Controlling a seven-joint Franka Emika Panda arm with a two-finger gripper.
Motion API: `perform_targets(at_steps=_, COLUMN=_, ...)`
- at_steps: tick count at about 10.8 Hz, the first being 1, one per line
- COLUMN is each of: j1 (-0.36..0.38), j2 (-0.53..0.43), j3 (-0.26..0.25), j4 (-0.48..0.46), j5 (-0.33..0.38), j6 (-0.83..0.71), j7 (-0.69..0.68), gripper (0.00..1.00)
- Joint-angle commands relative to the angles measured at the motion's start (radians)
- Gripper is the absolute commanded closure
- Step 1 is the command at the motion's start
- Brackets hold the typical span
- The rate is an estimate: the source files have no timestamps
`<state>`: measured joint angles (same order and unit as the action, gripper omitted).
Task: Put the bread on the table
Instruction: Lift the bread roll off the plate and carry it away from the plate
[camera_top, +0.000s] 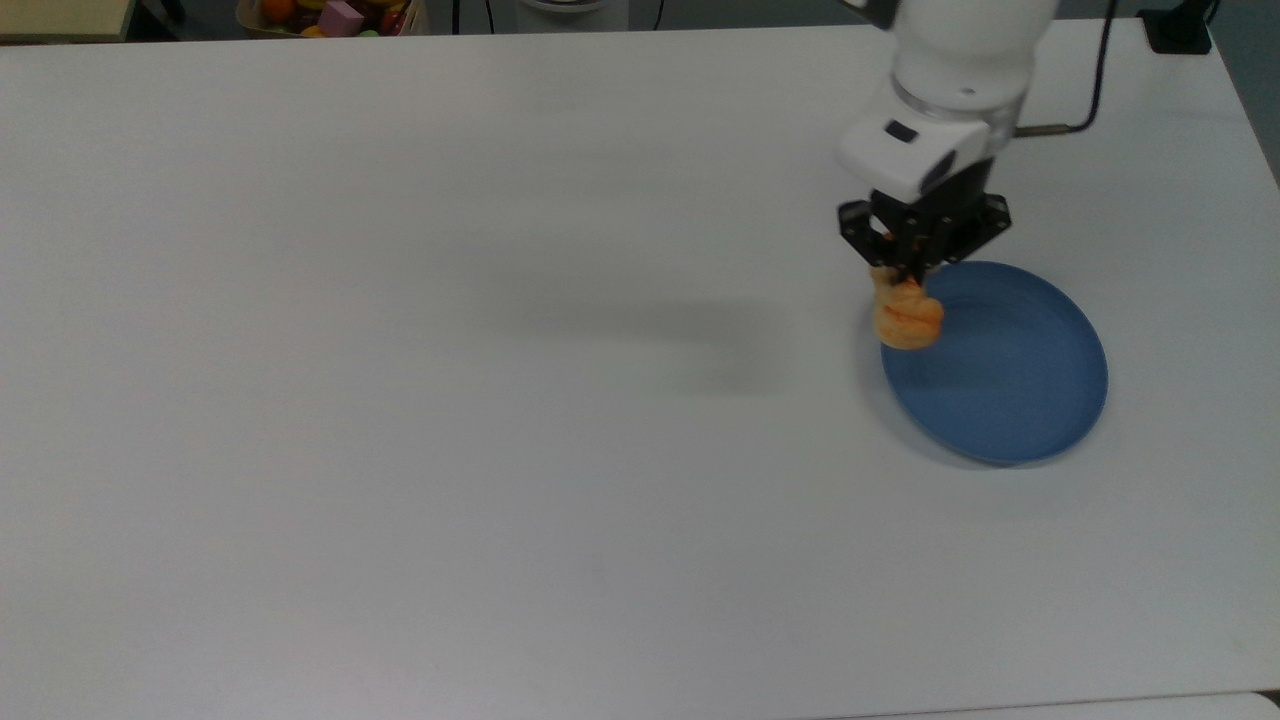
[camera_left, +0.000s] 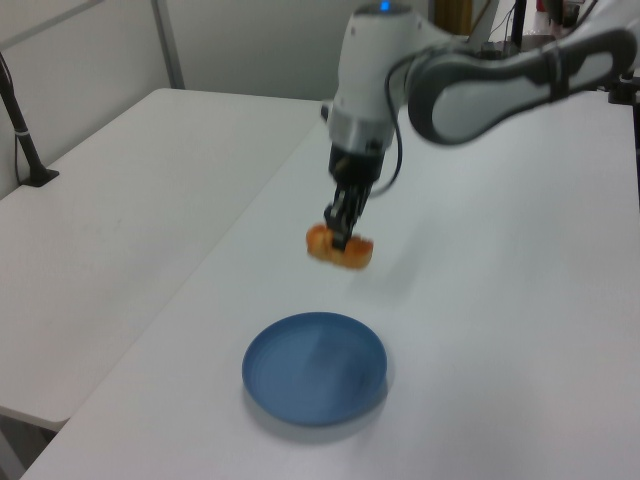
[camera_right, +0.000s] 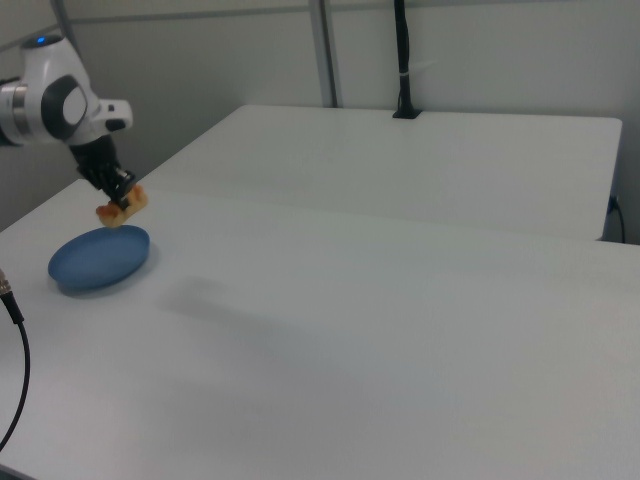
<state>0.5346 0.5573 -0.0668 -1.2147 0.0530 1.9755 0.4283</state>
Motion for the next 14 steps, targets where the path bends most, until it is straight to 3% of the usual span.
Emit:
perform_targets(at_steps=1, j1=-0.105, j2=-0.103, j3=0.004, j4=-0.035, j5=0.007, j6=-0.104, j7=-0.098, gripper=1.00)
perform_targets(at_steps=5, j1=-0.289, j2=-0.103, j3=0.004, j4=-0.045, j5=0.017, j6=-0.109, j7=-0.245, gripper=1.00)
perform_targets(at_steps=8, j1=-0.376, j2=-0.068, j3=0.002, j4=-0.068, j5=0.024, j6=-0.099, j7=-0.350, gripper=1.00)
perform_targets(at_steps=14, j1=-0.378, j2=0.016, j3=0.004, j4=-0.147, j5=0.015, j6=0.022, j7=-0.369, gripper=1.00)
